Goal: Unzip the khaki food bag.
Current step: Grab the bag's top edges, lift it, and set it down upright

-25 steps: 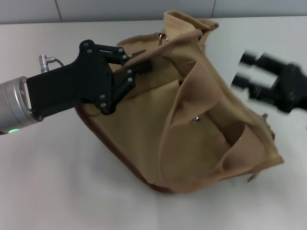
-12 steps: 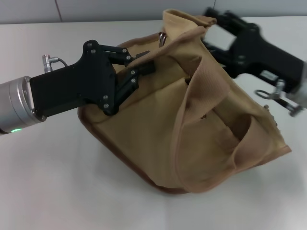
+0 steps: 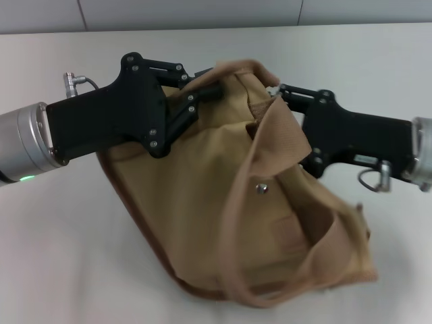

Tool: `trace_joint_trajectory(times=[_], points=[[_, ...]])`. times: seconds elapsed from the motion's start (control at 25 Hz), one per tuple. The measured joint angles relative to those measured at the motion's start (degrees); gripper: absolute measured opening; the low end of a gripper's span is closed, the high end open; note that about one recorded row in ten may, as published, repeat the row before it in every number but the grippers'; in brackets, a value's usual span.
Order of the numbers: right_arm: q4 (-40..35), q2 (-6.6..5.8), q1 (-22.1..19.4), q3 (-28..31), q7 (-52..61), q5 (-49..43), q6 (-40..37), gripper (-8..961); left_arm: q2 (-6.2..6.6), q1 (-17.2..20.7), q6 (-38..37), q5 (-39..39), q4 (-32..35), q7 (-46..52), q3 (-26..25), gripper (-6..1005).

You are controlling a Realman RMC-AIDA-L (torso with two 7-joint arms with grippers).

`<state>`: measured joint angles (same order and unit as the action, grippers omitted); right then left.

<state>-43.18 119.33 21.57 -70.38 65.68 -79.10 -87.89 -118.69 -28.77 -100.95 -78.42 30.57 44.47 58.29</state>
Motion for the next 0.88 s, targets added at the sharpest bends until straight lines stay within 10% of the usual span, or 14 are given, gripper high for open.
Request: trace_joint_trajectory(times=[0.88], points=[[2.6, 0.09, -6.3, 19.8, -5.7, -5.5, -14.4, 687, -0.04, -0.1, 0.0, 1.1, -0.1, 0.2, -0.2, 55]])
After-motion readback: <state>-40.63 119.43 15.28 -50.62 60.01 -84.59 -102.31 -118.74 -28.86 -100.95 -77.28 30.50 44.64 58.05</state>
